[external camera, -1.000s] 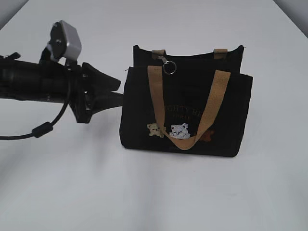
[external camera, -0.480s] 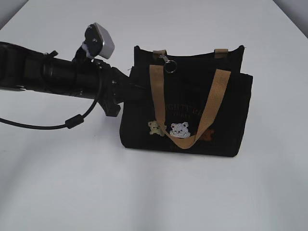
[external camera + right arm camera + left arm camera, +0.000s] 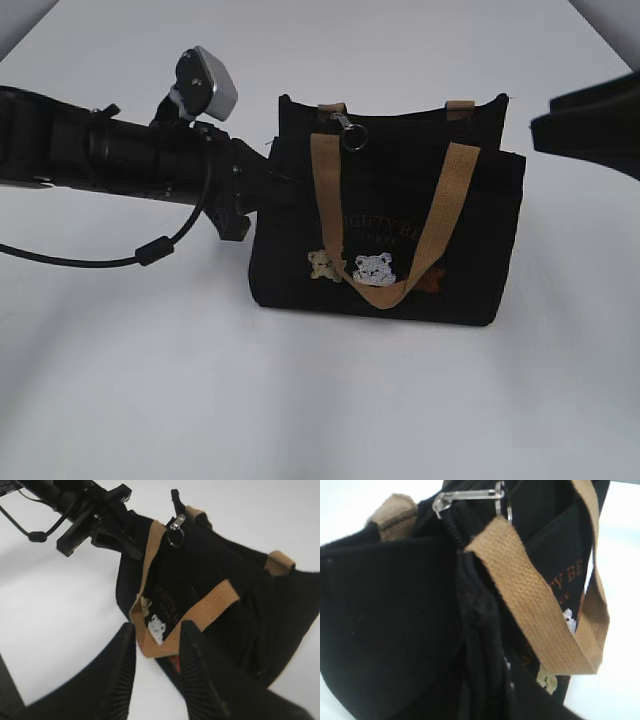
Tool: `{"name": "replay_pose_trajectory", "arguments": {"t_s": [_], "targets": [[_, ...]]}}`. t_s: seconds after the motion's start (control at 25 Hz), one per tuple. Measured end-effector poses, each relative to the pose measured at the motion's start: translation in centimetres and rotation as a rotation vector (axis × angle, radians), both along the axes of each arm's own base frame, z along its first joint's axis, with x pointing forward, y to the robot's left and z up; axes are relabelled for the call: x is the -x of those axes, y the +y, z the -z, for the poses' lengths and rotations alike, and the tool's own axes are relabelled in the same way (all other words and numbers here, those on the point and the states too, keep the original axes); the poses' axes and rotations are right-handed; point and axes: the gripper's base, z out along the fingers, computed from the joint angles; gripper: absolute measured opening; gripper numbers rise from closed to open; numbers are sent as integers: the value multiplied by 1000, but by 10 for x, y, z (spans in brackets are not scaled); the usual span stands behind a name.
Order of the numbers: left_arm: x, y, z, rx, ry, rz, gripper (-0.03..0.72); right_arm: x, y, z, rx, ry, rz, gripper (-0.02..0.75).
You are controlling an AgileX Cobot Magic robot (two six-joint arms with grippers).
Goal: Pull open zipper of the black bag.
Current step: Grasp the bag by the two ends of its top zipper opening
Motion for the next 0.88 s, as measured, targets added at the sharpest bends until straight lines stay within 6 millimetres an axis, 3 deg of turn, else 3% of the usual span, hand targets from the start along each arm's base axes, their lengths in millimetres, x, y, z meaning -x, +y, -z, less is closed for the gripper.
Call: {"name": "replay_pose_trajectory", "arguments": {"t_s": [0.16, 0.4, 0.64, 0.88], "targets": [[0, 0, 0, 0, 0, 0, 65, -56, 19, 4, 76, -5, -132, 246], [0, 0, 0, 0, 0, 0, 65, -110, 67, 16, 184, -19, -280, 246], [0, 0, 0, 0, 0, 0, 65, -129, 101, 32, 290, -44, -371, 246], [0, 0, 0, 0, 0, 0, 65, -133, 111, 42, 337, -51, -375, 246]]}}
